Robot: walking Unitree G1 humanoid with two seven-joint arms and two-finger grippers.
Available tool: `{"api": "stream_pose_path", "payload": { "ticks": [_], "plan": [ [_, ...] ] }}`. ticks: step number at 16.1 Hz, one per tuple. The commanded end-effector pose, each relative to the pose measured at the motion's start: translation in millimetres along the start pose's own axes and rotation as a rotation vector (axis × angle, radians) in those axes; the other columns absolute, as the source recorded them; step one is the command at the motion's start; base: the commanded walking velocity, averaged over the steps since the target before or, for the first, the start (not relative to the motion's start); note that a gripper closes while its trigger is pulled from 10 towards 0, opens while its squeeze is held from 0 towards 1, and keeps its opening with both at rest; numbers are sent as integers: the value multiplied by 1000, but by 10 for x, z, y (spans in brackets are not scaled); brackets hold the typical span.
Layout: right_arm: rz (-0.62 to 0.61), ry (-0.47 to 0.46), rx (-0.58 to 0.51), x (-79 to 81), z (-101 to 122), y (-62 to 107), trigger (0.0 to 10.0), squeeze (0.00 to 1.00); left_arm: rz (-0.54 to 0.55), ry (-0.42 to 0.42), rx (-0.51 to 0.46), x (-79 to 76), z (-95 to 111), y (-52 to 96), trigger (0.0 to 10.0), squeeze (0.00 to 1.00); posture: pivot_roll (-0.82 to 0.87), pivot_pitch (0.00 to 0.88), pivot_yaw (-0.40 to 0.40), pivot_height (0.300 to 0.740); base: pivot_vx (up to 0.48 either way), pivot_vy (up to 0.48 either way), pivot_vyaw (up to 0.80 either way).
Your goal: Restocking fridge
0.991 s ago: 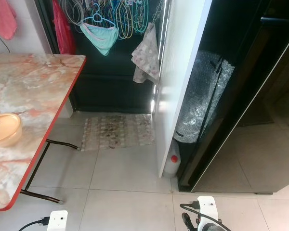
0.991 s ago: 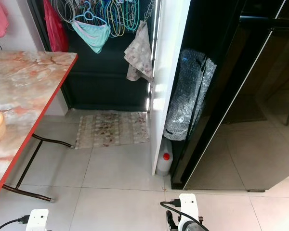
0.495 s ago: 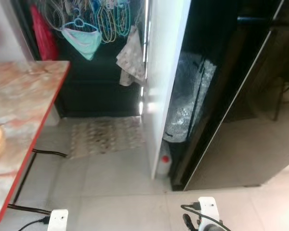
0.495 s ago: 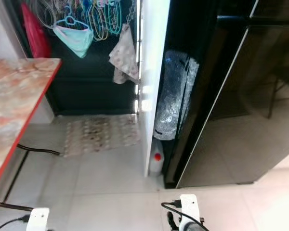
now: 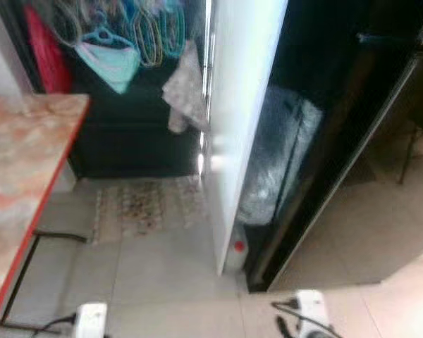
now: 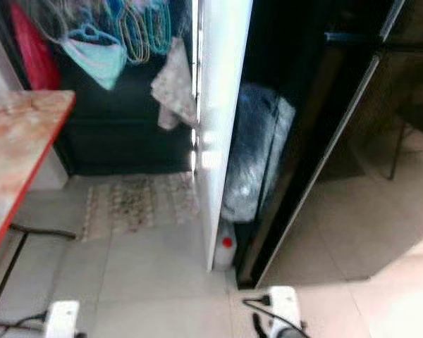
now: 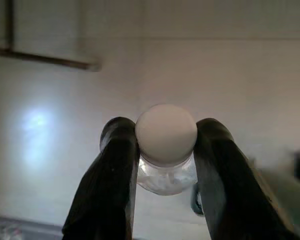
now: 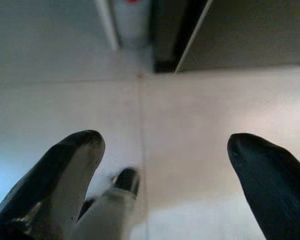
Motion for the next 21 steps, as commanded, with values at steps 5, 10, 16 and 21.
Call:
{"api": "stream_pose_path", "payload": {
  "ticks": [5, 10, 16, 21],
  "plan": [
    [30, 4, -5, 129, 42, -22, 10000, 0, 33, -7, 21, 147, -79, 8, 10000, 0, 121, 0, -62, 740, 0, 0, -615],
    [33, 5, -3, 132, 41, -22, 10000, 0, 34, -4, 23, 148, -83, 8, 10000, 0, 122, 0, -62, 740, 0, 0, -769],
    [35, 4, -2, 135, 40, -23, 10000, 0, 37, -3, 24, 151, -84, 8, 10000, 0, 121, 0, -61, 740, 0, 0, -769],
    [35, 4, -1, 134, 38, -22, 10000, 0, 36, -4, 21, 150, -81, 8, 10000, 0, 122, 0, -62, 740, 0, 0, -769]
  ]
}}
Point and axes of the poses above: a point about 5 cm out from each wrist's last joint towards the gripper, its own y axis pointing back from the gripper into the wrist, its own z axis along the axis of the wrist's last joint, x = y × z, the point moved 6 cm from there along -y, pointing out of the wrist towards the gripper, and after that the axes turned 5 degrees about -y, right-handed, at the moved point
